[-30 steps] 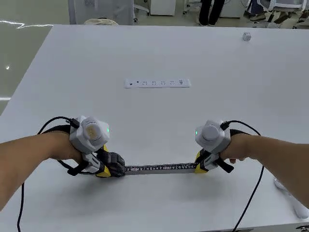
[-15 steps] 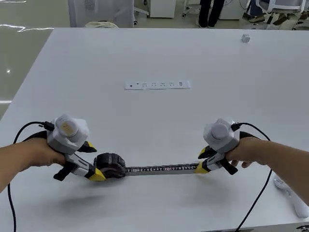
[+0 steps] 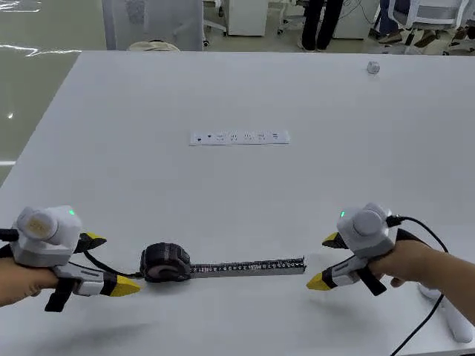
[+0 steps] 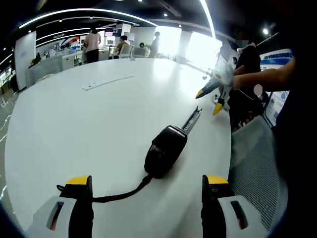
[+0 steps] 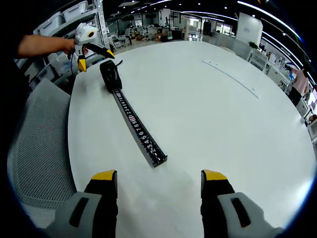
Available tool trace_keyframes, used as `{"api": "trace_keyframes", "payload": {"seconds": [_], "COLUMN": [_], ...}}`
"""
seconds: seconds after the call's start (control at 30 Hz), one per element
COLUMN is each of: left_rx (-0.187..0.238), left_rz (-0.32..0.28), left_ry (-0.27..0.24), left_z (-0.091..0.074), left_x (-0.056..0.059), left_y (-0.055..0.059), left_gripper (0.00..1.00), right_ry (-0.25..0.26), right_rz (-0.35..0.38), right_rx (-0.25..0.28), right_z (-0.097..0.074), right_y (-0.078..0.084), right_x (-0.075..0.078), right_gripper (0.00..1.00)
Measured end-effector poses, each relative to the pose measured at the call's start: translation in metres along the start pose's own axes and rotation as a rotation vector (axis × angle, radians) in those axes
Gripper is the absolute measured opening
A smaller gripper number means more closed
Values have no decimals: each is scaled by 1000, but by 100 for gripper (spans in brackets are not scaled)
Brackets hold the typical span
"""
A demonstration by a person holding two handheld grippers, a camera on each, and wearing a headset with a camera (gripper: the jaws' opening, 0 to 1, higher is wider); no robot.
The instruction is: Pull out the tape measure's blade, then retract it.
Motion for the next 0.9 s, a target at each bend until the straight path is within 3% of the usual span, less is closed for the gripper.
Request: {"api": "trace_keyframes", "payload": {"seconds": [0.13,0.27,0.37,0.47,0.6,0.7,0.8,0.9], "left_rx": [92,87,115,134,149,181,196,205], "left_rz": [-59,-75,-92,-113,-139,-153,-157,-146], "left_ry": [-31,-52,-75,-89,-103,-117,-144,-154], "left_z": [-13,-22,-33,-40,-46,-51,-54,-55], "left_x": [0,4,6,7,10,15,16,19], "left_y": [9,24,31,37,44,48,55,64], "left_gripper": [95,97,97,98,100,100,100,100], "right_ry": [1,33,79,108,94,126,144,165], "right_rz": [55,118,197,238,266,249,283,291], "right_rx": [42,78,154,188,189,177,224,227], "right_z": [-8,-14,-22,-28,-34,-42,-55,-59], "right_y": [11,24,33,43,55,62,65,75], "right_x": [-10,-13,-13,-15,-24,-30,-35,-40], "right_gripper": [72,77,87,93,92,98,100,100]}}
Point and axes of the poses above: the centre of the closed fingertips' face, and the gripper's own axes: z roughly forward along the fingers, x roughly to its right, y roughly out of its underside, the point moved 5 cm from there along -z, roughly backward along the fingers, and after that the axes turned 11 degrees about -x, right-handed, at the moved point
